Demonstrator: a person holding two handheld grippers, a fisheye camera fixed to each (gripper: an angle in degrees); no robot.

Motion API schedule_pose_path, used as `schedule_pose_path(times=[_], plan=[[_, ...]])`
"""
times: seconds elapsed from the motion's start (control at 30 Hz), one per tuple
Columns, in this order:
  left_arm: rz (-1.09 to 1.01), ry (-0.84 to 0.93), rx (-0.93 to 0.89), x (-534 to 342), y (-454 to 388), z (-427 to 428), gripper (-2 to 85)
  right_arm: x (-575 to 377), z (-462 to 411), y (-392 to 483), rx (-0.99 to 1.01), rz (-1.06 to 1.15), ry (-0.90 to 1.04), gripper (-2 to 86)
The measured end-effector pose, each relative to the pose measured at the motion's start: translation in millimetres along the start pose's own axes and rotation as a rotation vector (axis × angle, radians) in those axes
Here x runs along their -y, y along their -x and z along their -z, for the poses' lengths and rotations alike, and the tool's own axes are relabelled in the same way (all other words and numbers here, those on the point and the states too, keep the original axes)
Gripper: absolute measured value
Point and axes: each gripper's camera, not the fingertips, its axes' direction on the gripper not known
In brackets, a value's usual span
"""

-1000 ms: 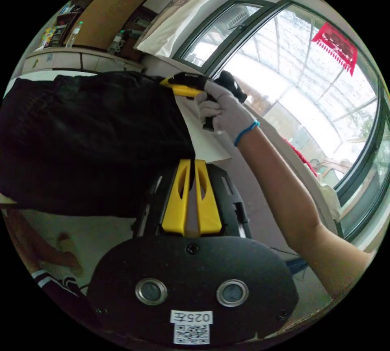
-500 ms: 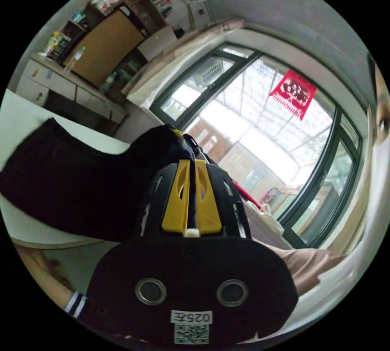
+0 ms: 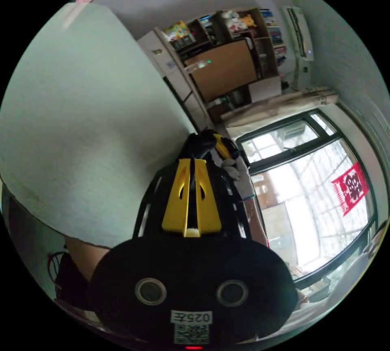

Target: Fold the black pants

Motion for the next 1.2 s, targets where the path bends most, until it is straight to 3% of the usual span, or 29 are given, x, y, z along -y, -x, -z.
schedule_pose_path(times=[0.17,0.23,0.3,0.43,0.57,0.7,0.87,0.97,1.07,1.13,1.2], plan=[[0.028,-0.034,0.034,1,19,16,-0.6,6,6,40,0.026,0.173,0.026,8.4],[-0.003,-0.068,0.102,-5,13,30,0.1,-5,25,71,-0.068,0.298,0.015,11.7],[-0.111,-0.095,0.128,-26,-11,36,0.4,-28,45,98,-0.310,0.385,0.039,15.8],[-0.344,0.143,-0.018,-71,-77,-18,1.4,-56,65,75,-0.515,0.346,0.113,17.4],[-0.528,0.309,0.000,-116,-136,-101,3.8,-76,84,27,-0.363,0.265,0.150,15.9],[-0.560,0.457,0.132,-125,-130,-149,3.0,-112,87,25,-0.317,0.293,0.138,3.2],[-0.593,0.395,0.254,-100,-116,-105,2.6,-187,90,54,-0.390,0.242,0.104,1.0],[-0.585,0.367,0.364,-70,-99,-78,6.2,-246,84,72,-0.312,0.217,0.117,0.7],[-0.511,0.290,0.473,-47,-82,-57,3.6,-306,54,92,-0.260,0.251,0.094,1.0],[-0.502,0.268,0.374,-46,-85,-43,3.0,-332,43,99,-0.215,0.258,0.048,1.5],[-0.550,0.252,0.162,-62,-107,-37,2.8,-354,46,113,-0.187,0.240,-0.033,3.1]])
